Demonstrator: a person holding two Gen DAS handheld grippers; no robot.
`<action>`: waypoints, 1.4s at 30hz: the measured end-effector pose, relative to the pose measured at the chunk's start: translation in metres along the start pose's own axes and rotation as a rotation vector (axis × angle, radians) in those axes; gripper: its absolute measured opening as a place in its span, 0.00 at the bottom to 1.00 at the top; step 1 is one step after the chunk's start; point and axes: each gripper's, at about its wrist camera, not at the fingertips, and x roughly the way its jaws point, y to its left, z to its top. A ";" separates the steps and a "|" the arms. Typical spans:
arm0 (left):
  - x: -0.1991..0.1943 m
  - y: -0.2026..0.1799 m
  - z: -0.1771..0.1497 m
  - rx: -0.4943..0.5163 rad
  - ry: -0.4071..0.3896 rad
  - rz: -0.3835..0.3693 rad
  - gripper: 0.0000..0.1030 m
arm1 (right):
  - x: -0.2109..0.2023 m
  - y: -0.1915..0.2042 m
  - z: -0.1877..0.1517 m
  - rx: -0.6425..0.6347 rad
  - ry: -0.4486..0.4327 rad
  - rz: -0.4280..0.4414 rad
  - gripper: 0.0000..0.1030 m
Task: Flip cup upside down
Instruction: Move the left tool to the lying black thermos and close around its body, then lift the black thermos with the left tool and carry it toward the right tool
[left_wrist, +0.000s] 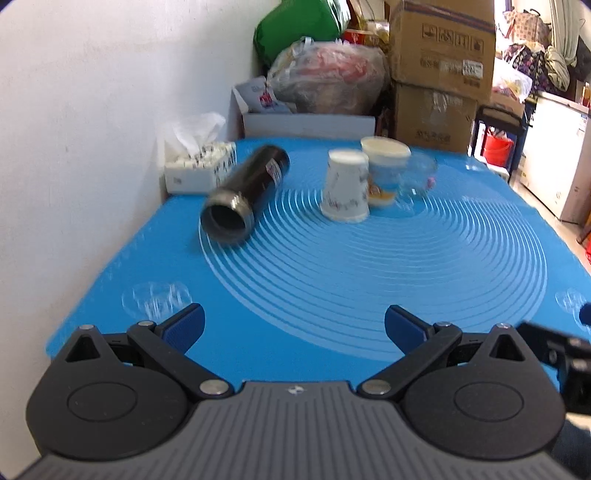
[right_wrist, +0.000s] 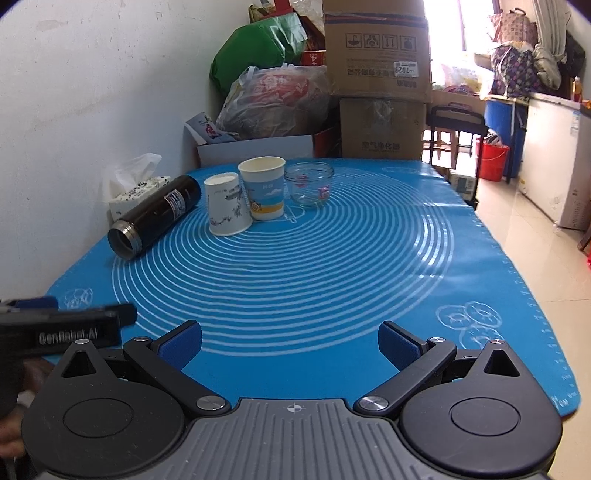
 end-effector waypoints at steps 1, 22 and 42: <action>0.003 0.002 0.006 0.002 -0.009 0.004 0.99 | 0.003 -0.001 0.004 0.003 -0.001 0.001 1.00; 0.191 0.035 0.138 0.142 0.100 0.102 0.99 | 0.085 -0.014 0.092 0.039 -0.010 -0.002 1.00; 0.255 0.044 0.147 0.108 0.318 0.108 0.67 | 0.114 -0.025 0.076 0.044 0.051 -0.019 1.00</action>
